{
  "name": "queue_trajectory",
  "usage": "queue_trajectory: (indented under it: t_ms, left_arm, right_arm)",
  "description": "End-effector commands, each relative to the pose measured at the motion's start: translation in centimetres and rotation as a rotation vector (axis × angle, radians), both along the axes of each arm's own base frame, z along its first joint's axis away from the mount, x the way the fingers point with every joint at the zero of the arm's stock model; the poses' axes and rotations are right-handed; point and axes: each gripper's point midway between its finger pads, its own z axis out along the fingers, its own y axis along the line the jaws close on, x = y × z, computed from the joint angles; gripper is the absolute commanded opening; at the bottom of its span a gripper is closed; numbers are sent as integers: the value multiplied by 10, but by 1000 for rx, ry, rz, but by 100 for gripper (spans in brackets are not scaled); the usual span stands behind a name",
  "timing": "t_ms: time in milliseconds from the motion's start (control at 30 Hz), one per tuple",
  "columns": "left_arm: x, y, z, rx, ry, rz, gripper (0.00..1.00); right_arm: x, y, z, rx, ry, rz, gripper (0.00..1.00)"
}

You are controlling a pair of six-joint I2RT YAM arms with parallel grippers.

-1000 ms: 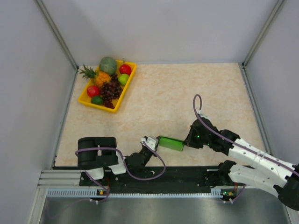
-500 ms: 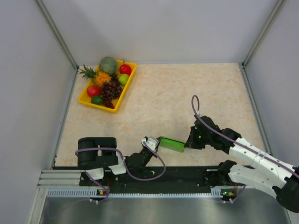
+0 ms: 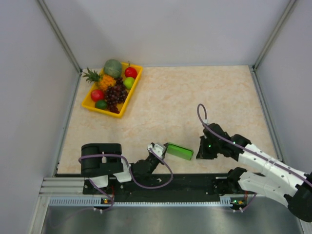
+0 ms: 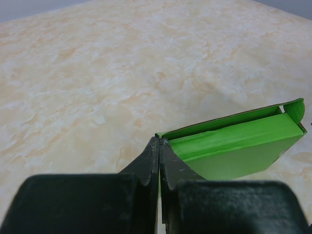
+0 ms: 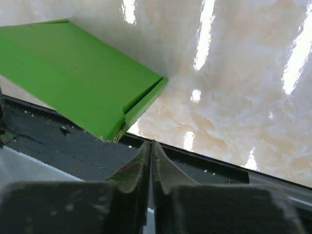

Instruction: Fold the paper box

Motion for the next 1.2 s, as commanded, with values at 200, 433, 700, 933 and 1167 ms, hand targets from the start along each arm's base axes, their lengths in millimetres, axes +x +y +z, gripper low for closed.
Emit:
queue_trajectory:
  t_ms: [200,433,700,933,1167]
  left_arm:
    - [-7,1,2,-57,1,-31,0]
    - [-8,0,2,-57,1,-32,0]
    - [-8,1,2,-56,0,-29,0]
    - [-7,2,4,-64,1,-20,0]
    - [-7,1,5,-68,4,-22,0]
  right_arm:
    - [33,12,93,142,-203,0,40]
    - [74,38,78,223,-224,-69,68]
    - [73,33,47,295,-243,-188,71]
    - [54,42,32,342,-192,-223,68]
    - [47,39,40,366,-215,-240,73]
